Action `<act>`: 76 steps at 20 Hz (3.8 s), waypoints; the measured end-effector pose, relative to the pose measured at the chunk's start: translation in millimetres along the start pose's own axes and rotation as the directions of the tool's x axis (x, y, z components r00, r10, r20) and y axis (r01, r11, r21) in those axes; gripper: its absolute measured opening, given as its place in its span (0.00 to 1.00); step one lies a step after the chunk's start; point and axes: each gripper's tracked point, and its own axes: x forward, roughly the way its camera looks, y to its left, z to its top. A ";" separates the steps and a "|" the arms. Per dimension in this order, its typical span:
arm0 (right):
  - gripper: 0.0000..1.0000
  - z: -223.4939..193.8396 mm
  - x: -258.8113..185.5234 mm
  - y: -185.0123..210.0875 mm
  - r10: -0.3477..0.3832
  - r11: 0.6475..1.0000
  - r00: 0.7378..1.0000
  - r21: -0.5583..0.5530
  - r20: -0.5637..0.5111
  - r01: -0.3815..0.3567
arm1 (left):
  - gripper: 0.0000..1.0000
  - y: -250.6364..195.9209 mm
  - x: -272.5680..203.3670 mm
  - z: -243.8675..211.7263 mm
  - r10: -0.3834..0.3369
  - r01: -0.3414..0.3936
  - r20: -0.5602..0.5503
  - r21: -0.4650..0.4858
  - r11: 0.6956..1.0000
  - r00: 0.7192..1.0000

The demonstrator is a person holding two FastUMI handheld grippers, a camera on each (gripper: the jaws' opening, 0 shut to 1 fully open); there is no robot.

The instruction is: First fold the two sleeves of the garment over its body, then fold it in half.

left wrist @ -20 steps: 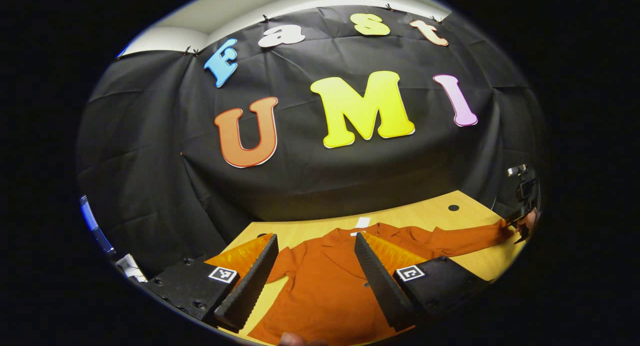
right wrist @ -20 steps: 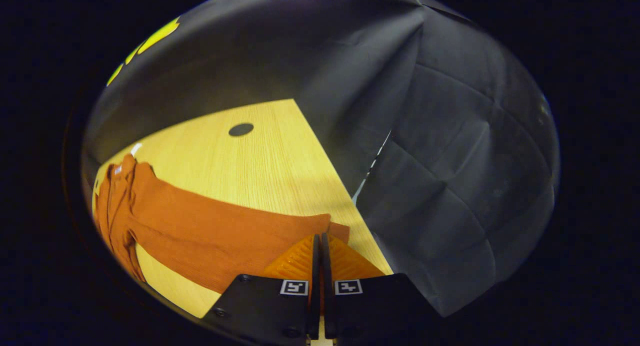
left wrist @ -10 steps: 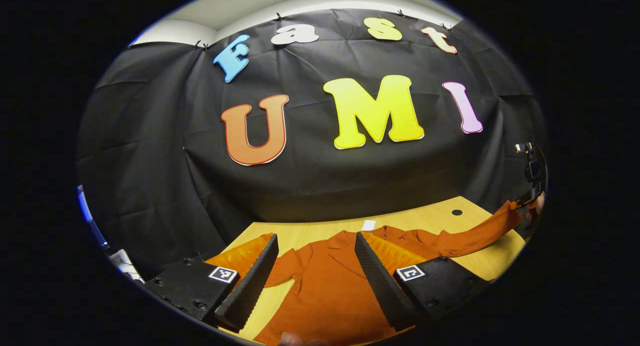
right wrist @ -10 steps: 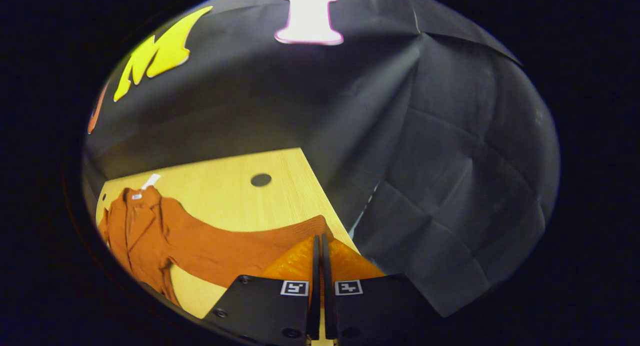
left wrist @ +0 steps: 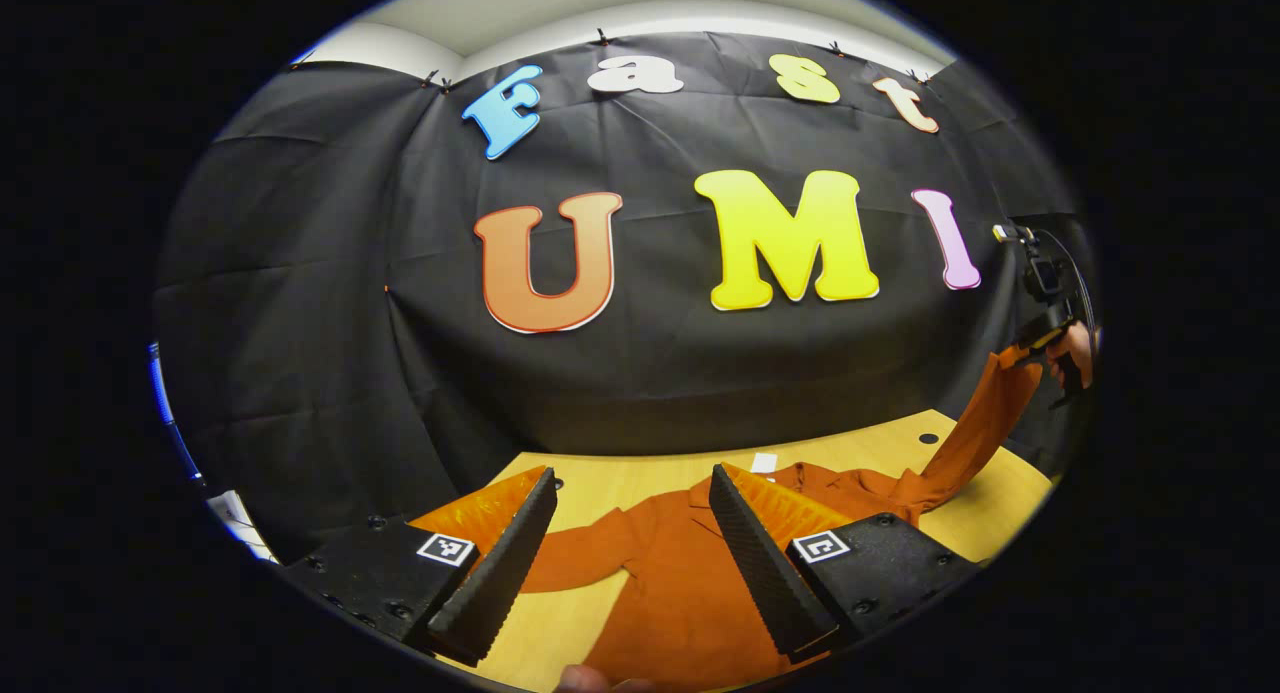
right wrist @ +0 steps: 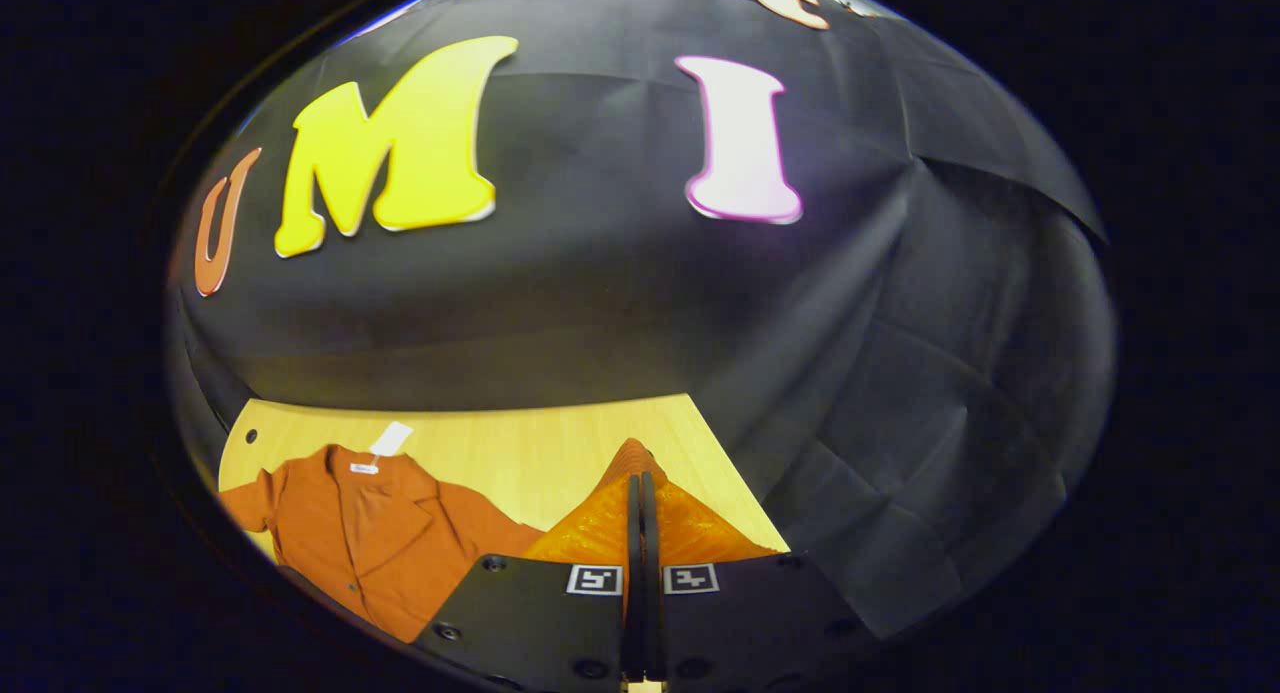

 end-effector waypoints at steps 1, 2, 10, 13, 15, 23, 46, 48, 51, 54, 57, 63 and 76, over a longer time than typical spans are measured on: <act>0.00 12.1 -4.8 20.1 0.016 1.000 1.000 -0.010 0.015 -0.016 | 0.99 10.6 1.1 0.0 0.006 -0.006 0.006 -0.002 1.000 1.000; 0.00 25.0 -8.7 40.6 0.033 0.999 0.999 -0.024 0.032 -0.032 | 0.99 20.9 1.0 -0.5 0.014 -0.014 0.011 -0.008 1.000 1.000; 0.00 82.3 -37.6 207.9 0.159 0.982 0.985 -0.114 0.073 -0.150 | 0.99 100.4 -3.3 -15.4 0.089 -0.087 0.017 -0.067 0.994 0.996; 0.00 69.7 -45.2 275.5 0.212 0.971 0.976 -0.123 0.045 -0.205 | 0.99 128.5 -5.6 -17.5 0.125 -0.123 0.020 -0.089 0.988 0.992; 0.00 53.3 -45.4 320.4 0.248 0.960 0.968 -0.138 0.021 -0.243 | 0.99 145.9 -8.8 -19.6 0.148 -0.145 0.027 -0.093 0.985 0.989; 0.00 -76.6 -20.3 469.1 0.326 0.920 0.932 -0.175 -0.159 -0.351 | 0.99 198.8 -23.1 -31.1 0.224 -0.223 -0.002 -0.113 0.968 0.975; 0.60 -171.2 -26.7 547.0 0.455 0.880 0.852 -0.013 -0.257 -0.474 | 0.99 228.9 -10.1 -52.7 0.241 -0.249 -0.072 -0.125 0.960 0.968; 0.72 -155.9 -42.1 530.3 0.474 0.873 0.850 -0.007 -0.228 -0.488 | 0.99 229.3 -3.0 -62.8 0.224 -0.233 -0.078 -0.148 0.961 0.972; 0.76 -125.6 -67.3 501.6 0.495 0.862 0.851 -0.029 -0.173 -0.507 | 1.00 236.0 7.7 -87.6 0.211 -0.227 -0.113 -0.161 0.960 0.971; 0.76 -107.2 -108.7 473.9 0.554 0.824 0.817 -0.033 -0.158 -0.565 | 0.99 251.6 24.1 -120.0 0.211 -0.237 -0.167 -0.159 0.958 0.963; 0.76 -95.9 -149.5 433.1 0.591 0.794 0.793 -0.068 -0.150 -0.605 | 1.00 260.1 46.7 -166.5 0.183 -0.228 -0.260 -0.154 0.961 0.948; 0.75 -85.0 -182.6 361.9 0.535 0.845 0.833 0.063 -0.145 -0.531 | 1.00 260.7 92.3 -269.0 0.156 -0.244 -0.474 -0.131 0.961 0.866; 0.75 -83.6 -191.5 315.2 0.452 0.890 0.883 0.137 -0.128 -0.435 | 0.93 259.7 105.9 -309.7 0.153 -0.264 -0.544 -0.132 0.955 0.825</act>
